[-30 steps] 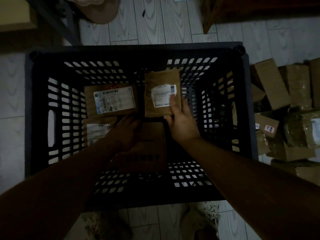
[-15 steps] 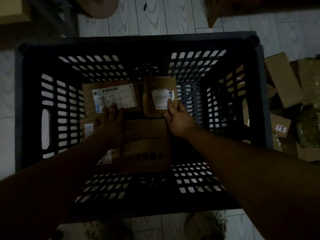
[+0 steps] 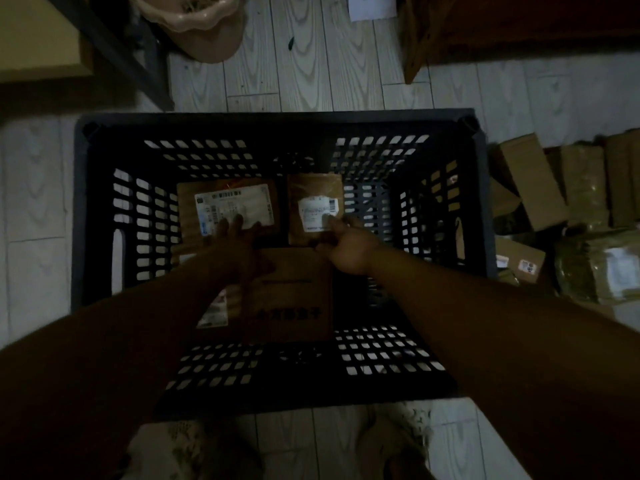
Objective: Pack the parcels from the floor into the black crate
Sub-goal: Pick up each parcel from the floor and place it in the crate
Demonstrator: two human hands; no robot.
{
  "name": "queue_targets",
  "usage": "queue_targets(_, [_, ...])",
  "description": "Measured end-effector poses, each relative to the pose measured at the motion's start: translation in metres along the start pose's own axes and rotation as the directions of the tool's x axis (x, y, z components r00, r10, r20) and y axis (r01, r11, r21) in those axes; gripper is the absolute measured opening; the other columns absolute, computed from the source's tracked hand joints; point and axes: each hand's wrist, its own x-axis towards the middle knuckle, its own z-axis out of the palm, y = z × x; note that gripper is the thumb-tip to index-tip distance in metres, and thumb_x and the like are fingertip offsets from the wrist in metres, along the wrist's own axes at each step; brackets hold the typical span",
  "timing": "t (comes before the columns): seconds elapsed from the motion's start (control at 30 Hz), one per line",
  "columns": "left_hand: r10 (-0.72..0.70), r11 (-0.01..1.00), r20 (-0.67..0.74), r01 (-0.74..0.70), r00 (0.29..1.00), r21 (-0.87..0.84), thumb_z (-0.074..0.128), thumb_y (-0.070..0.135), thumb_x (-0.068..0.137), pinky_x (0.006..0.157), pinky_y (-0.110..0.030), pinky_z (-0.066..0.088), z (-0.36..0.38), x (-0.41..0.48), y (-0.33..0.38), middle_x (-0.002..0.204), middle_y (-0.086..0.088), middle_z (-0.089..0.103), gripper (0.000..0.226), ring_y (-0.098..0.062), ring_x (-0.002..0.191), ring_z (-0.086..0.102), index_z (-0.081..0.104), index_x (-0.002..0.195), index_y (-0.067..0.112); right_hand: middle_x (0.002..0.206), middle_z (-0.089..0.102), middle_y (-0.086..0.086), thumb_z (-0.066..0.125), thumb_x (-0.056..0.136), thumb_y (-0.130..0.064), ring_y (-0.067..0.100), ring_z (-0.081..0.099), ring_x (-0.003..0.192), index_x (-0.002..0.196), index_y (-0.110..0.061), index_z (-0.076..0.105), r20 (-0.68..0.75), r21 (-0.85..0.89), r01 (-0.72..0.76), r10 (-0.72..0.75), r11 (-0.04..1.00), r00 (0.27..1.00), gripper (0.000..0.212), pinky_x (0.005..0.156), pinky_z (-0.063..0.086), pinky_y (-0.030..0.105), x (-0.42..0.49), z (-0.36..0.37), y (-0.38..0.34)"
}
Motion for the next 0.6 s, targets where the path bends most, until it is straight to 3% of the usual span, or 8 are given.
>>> queue_targets(0.1, [-0.041,0.998,-0.003,0.041,0.999,-0.045,0.04,0.061,0.088,0.115,-0.055,0.007,-0.017,-0.041,-0.008,0.157,-0.012,-0.012,0.084,-0.035,0.143,-0.012,-0.005,0.149,0.025,0.16,-0.002,0.003,0.047,0.09,-0.053,0.029,0.01,0.145,0.15,-0.036,0.01,-0.026,-0.023,0.014,-0.015,1.0,1.0,0.072,0.114,0.017,0.033,-0.039,-0.021,-0.007])
queue_targets(0.23, [-0.058,0.989,-0.05,0.051,0.997,-0.139,0.044,0.056,0.089,0.117,-0.044,0.004,-0.074,-0.142,-0.004,0.158,-0.011,-0.006,0.084,-0.033,0.144,-0.006,-0.001,0.15,0.02,0.158,0.012,0.011,0.047,0.092,-0.051,0.03,0.015,0.143,0.149,-0.031,0.019,-0.06,-0.072,0.066,-0.07,0.995,0.996,0.067,0.114,0.02,0.033,-0.131,-0.074,-0.039])
queue_targets(0.37, [-0.051,0.977,-0.205,0.006,0.978,-0.214,0.05,0.05,0.089,0.115,-0.042,0.016,-0.139,-0.276,0.014,0.152,-0.018,0.02,0.08,-0.035,0.138,0.02,0.01,0.149,0.019,0.15,0.029,0.013,0.045,0.093,-0.05,0.032,0.032,0.134,0.144,-0.025,0.034,-0.113,-0.109,0.117,-0.13,0.987,0.985,0.058,0.11,0.03,0.034,-0.25,-0.135,-0.078])
queue_targets(0.47, [-0.07,0.956,-0.285,-0.018,0.956,-0.294,0.051,0.047,0.09,0.111,-0.042,0.02,-0.174,-0.37,0.033,0.147,-0.017,0.03,0.07,-0.036,0.133,0.026,0.023,0.146,0.017,0.146,0.034,0.013,0.041,0.093,-0.052,0.031,0.036,0.13,0.143,-0.022,0.037,-0.141,-0.17,0.145,-0.169,0.975,0.975,0.058,0.108,0.033,0.038,-0.339,-0.169,-0.096])
queue_targets(0.6, [-0.155,0.926,-0.312,0.027,0.937,-0.378,0.048,0.046,0.092,0.115,-0.038,0.006,-0.202,-0.47,0.061,0.156,-0.017,0.008,0.076,-0.03,0.143,0.006,0.008,0.15,0.018,0.141,0.041,0.013,0.041,0.092,-0.055,0.03,0.04,0.126,0.139,-0.021,0.041,-0.205,-0.237,0.147,-0.197,0.96,0.959,0.058,0.102,0.037,0.035,-0.439,-0.2,-0.107])
